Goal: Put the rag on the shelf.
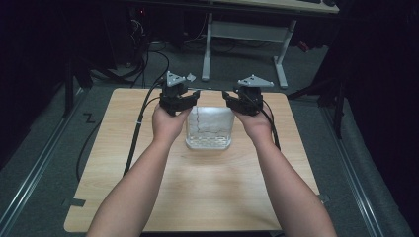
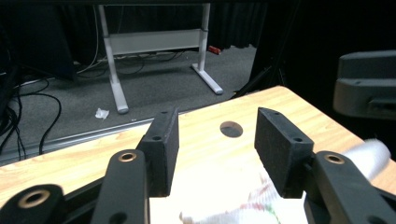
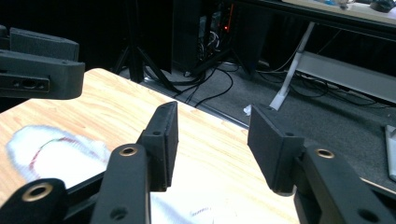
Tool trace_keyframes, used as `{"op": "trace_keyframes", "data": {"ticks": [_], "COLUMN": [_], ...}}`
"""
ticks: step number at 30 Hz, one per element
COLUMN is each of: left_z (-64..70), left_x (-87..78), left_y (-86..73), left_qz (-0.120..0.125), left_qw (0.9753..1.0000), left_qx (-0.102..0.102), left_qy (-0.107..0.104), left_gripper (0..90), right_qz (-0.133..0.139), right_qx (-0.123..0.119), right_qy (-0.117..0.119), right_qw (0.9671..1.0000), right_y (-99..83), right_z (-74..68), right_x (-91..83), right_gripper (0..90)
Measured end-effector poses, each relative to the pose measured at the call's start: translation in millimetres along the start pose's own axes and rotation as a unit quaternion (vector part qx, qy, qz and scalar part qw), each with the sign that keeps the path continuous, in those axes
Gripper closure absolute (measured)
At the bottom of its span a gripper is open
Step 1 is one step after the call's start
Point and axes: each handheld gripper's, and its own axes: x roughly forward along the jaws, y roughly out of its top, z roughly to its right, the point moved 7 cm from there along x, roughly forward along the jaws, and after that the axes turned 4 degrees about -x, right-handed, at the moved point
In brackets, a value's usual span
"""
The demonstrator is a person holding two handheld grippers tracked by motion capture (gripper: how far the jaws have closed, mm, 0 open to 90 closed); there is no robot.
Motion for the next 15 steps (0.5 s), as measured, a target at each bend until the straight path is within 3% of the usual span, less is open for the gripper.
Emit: {"op": "trace_keyframes", "data": {"ticks": [6,15], "left_z": [-0.4,-7.4], "left_x": [-25.2,-54.8], "left_y": [-6.4,-24.4], "left_qz": [0.004,0.005], "left_qw": [1.0,1.0], "left_qx": [0.006,0.003], "left_qy": [-0.006,-0.007], "left_gripper": [48.4,47.9], "right_qz": [0.005,0.017], "right_qx": [-0.017,-0.016], "right_qy": [-0.001,0.004], "right_qw": [0.9998,0.9997], "right_y": [-5.8,-20.1], "right_z": [-3.9,-13.0], "right_x": [-17.2,-40.5], "right_gripper": [50.0,48.6]}}
